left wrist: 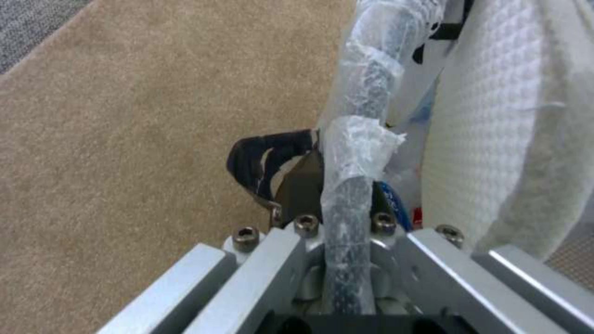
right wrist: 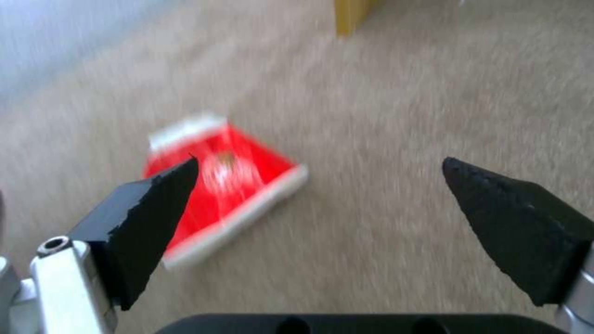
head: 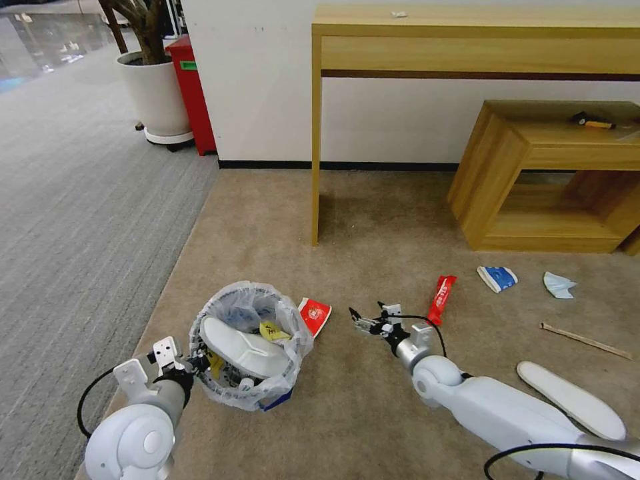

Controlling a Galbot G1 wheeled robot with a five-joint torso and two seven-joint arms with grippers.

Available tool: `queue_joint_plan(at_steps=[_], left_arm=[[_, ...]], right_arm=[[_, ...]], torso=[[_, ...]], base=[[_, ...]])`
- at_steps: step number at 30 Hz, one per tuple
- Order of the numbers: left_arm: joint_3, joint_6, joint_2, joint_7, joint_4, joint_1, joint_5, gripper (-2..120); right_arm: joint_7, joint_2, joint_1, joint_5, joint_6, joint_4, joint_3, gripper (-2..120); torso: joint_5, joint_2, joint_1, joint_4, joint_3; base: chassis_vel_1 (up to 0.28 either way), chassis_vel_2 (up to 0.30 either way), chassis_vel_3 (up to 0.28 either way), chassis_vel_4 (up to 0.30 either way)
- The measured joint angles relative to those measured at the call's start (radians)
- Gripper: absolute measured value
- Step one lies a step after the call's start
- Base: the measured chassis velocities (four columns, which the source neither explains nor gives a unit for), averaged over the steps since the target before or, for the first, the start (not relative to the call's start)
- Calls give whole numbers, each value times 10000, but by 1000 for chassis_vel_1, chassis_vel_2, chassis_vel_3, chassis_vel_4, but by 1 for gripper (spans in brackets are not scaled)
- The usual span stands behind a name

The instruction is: Pick up the trash bin and place the garbage on the floor into it.

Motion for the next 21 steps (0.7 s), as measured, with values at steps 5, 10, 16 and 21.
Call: queue_joint_plan(at_steps=[5, 10, 16, 21], left_arm=[[60, 0, -107, 1, 200, -199, 22, 0], [104, -1, -174, -2, 367, -329, 45, 0], [77, -1, -174, -31, 403, -390, 42, 0], [-85, -2, -7, -110, 216, -386, -105, 0]], right_arm=[[260, 173, 518, -622, -252, -452, -1055, 100], [352, 332, 814, -846, -296, -554, -1549, 99], [521, 644, 1339, -1256, -418, -598, -2183, 99], [575, 887, 1639, -1490, -462, -585, -2582, 96]], torso=[[1, 0, 0, -4, -1], [-1, 0, 0, -2, -2], [0, 0, 0, -2, -1], [-1, 0, 0, -1, -1]], base=[[0, 0, 0, 0], [0, 0, 0, 0], [0, 0, 0, 0], [0, 0, 0, 0]])
